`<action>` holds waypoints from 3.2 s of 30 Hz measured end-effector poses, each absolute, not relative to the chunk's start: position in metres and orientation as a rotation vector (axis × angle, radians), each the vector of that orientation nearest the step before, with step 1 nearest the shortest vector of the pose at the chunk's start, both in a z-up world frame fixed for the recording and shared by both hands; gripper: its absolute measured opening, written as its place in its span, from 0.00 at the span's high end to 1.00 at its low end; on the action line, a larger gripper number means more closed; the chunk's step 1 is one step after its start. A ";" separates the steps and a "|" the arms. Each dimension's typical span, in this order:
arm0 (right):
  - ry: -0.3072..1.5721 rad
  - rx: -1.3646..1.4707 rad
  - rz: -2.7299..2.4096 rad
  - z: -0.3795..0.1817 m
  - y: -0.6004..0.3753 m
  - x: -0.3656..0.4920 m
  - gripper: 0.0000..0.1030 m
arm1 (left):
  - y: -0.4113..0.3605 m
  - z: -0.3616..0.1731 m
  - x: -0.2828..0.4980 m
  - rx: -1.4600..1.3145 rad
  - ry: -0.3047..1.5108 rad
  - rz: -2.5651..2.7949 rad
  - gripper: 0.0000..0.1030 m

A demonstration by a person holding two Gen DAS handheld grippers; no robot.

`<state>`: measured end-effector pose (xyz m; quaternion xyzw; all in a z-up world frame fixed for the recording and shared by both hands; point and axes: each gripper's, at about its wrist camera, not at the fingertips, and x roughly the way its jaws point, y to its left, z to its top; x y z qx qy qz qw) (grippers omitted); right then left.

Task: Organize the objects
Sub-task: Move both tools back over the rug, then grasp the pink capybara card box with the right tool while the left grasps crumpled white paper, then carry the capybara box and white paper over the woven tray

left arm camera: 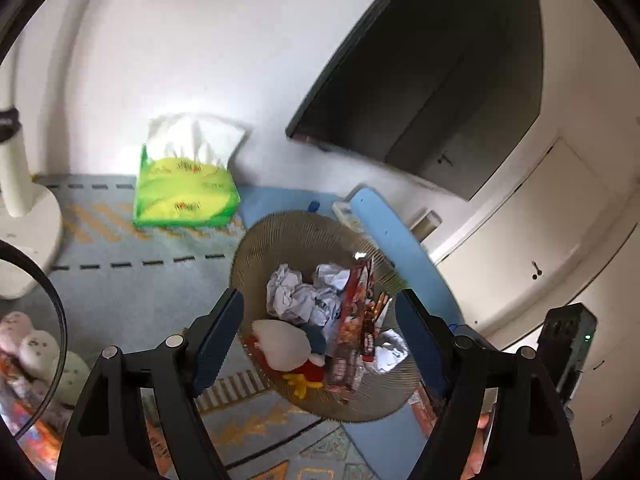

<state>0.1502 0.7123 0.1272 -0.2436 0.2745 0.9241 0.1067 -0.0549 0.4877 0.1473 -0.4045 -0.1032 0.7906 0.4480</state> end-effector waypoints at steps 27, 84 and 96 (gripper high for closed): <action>0.145 -1.117 2.949 0.046 0.453 0.070 0.01 | 0.221 0.045 -0.048 -1.196 -0.036 2.347 0.01; 0.359 -1.340 2.675 0.009 0.488 0.077 0.58 | 0.230 0.042 -0.082 -0.979 -0.297 2.301 0.53; 0.310 -1.382 2.666 0.009 0.492 0.127 0.40 | 0.219 0.049 -0.082 -0.963 -0.374 2.293 0.53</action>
